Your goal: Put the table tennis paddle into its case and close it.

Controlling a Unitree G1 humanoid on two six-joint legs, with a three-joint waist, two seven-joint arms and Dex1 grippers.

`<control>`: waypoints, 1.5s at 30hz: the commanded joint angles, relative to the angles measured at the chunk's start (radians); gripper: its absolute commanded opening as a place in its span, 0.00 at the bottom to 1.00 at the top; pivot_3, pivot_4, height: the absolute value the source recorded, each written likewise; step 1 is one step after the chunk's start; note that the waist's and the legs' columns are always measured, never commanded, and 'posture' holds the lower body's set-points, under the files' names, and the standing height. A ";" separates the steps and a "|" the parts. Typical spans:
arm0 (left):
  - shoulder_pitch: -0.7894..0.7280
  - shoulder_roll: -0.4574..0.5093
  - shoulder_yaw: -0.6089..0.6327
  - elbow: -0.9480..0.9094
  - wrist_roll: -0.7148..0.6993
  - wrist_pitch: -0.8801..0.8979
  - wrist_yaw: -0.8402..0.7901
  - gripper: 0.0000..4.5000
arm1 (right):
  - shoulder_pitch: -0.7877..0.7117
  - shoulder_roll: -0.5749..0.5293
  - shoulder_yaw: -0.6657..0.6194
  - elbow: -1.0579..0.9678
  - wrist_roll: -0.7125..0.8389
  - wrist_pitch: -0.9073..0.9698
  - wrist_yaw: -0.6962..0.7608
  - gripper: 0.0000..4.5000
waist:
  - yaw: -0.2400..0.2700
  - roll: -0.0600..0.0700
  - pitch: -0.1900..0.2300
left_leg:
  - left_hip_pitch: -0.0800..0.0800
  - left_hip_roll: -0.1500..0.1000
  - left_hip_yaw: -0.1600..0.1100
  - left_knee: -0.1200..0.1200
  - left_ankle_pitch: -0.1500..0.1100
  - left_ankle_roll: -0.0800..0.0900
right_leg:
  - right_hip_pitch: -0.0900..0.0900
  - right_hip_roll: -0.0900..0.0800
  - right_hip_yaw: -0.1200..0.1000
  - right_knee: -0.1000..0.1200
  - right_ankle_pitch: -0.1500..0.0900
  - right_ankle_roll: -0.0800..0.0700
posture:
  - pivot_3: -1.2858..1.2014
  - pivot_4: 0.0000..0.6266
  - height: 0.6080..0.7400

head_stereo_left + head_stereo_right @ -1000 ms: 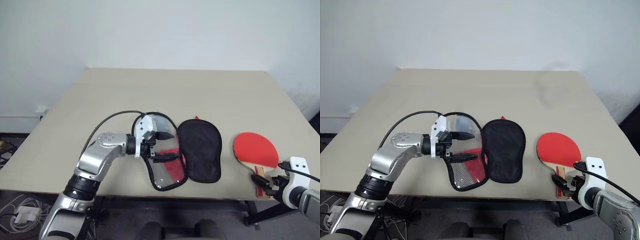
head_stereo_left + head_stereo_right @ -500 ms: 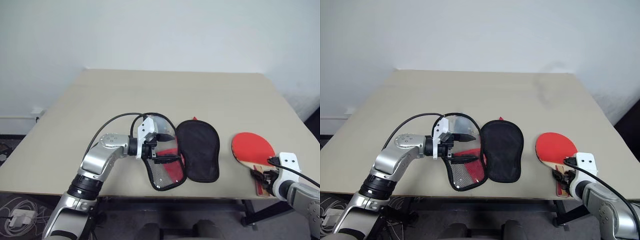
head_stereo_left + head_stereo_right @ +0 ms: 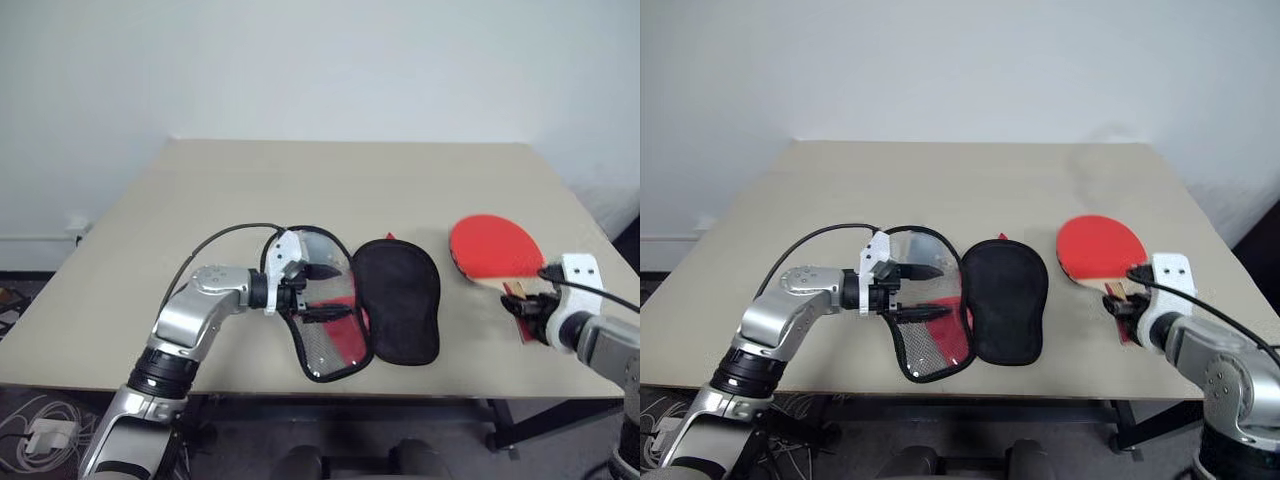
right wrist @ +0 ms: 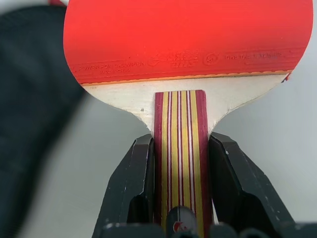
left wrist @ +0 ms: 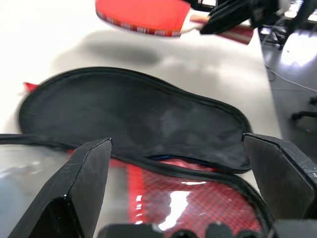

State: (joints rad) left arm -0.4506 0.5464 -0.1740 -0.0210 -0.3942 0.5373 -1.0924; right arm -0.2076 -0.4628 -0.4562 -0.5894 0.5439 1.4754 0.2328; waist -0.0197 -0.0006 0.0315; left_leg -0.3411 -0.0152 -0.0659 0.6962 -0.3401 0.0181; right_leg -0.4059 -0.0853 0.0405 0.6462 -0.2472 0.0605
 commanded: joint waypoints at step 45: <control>-0.001 0.016 0.015 -0.027 -0.002 0.005 0.011 1.00 | -0.032 0.447 0.340 0.086 -0.194 -0.046 -0.170 0.69 | -0.005 0.002 0.000 | -0.001 -0.001 -0.001 0.000 0.002 -0.003 | -0.003 -0.001 0.000 0.002 0.000 0.000 | 0.52 0.00 0.82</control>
State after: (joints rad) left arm -0.4419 0.5563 -0.1728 -0.0122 -0.3924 0.5453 -1.0838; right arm -0.2265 -0.0009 -0.1085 -0.4922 0.3476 1.4286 0.0540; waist -0.0249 0.0011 0.0312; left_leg -0.3421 -0.0166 -0.0665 0.6957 -0.3382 0.0146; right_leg -0.4091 -0.0861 0.0408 0.6486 -0.2472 0.0605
